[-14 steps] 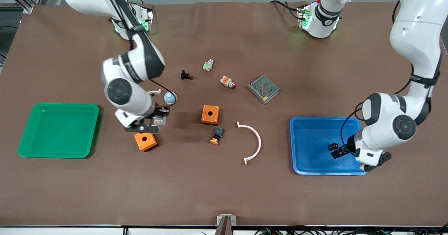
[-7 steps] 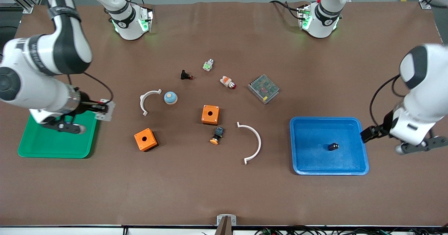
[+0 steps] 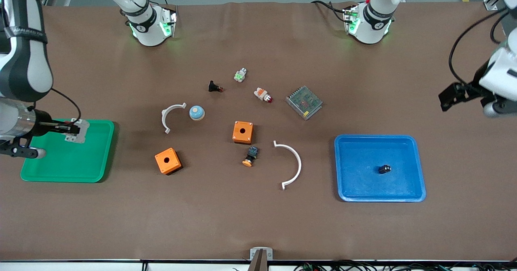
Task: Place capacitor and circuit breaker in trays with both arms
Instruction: 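Release the capacitor in the blue tray while the right gripper carries the breaker, then lower the breaker into the green tray and open the right gripper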
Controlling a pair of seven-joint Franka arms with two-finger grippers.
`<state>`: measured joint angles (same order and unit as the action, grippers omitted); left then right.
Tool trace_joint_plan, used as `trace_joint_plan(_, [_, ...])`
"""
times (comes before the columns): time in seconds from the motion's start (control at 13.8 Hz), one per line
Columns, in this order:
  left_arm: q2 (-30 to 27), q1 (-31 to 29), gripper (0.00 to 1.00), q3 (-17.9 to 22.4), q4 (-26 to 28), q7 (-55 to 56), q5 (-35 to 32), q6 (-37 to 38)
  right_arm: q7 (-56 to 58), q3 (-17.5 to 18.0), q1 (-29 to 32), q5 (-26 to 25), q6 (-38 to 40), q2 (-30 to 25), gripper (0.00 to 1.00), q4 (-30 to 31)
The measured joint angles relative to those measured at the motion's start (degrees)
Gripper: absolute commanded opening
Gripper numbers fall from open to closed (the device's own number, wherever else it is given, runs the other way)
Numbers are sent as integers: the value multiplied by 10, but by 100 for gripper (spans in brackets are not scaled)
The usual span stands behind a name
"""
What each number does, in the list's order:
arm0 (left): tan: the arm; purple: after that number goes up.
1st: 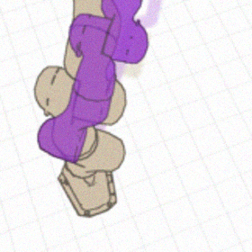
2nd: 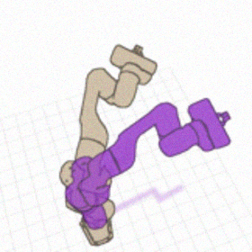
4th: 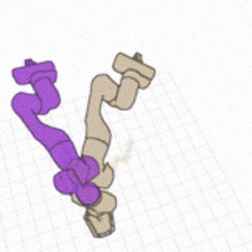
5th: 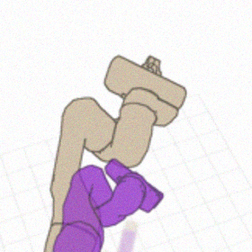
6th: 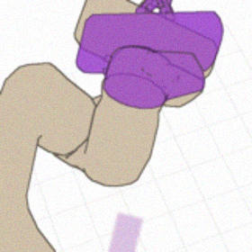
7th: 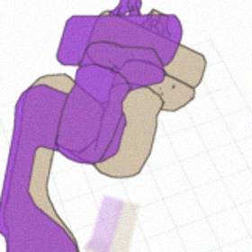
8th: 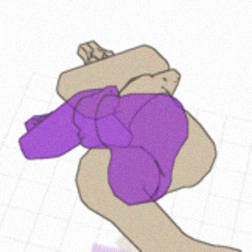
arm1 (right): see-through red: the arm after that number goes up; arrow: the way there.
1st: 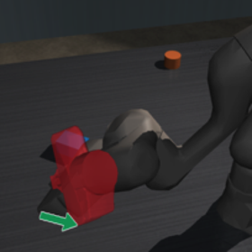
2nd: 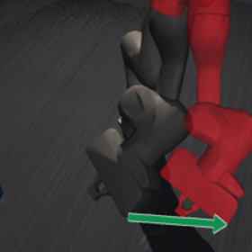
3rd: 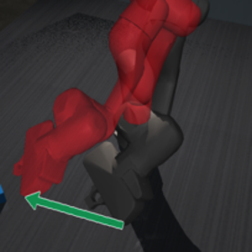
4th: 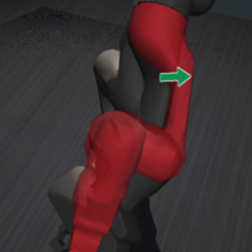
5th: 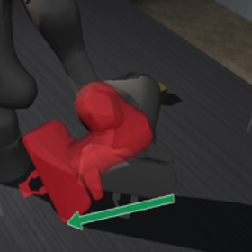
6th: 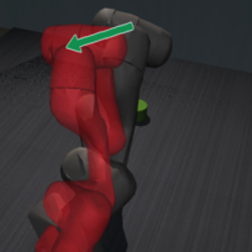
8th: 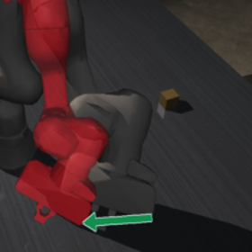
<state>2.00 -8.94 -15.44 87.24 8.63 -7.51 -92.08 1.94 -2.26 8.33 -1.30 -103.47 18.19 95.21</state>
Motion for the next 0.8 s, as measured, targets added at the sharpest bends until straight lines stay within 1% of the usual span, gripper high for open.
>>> trace_joint_plan(0.14, [-21, 46, 100, 64, 0, -17, 38, 29, 42, 0, 27, 0, -39, 28, 22, 0])
trace_joint_plan(0.22, [-27, 57, 100, 84, 0, -23, 50, 37, 63, 0, 39, -1, -59, 43, 22, 0])
trace_joint_plan(0.29, [-29, 59, 100, 92, 1, -27, 56, 42, 85, 0, 52, -2, -78, 57, 22, 0])
trace_joint_plan(0.51, [-29, 61, 100, 95, 3, -28, 58, 44, 137, 0, 90, -3, -134, 100, 22, 0])
trace_joint_plan(0.8, [-29, 65, 100, 94, 4, -28, 58, 45, 161, 0, 125, -3, -192, 153, 22, 0])
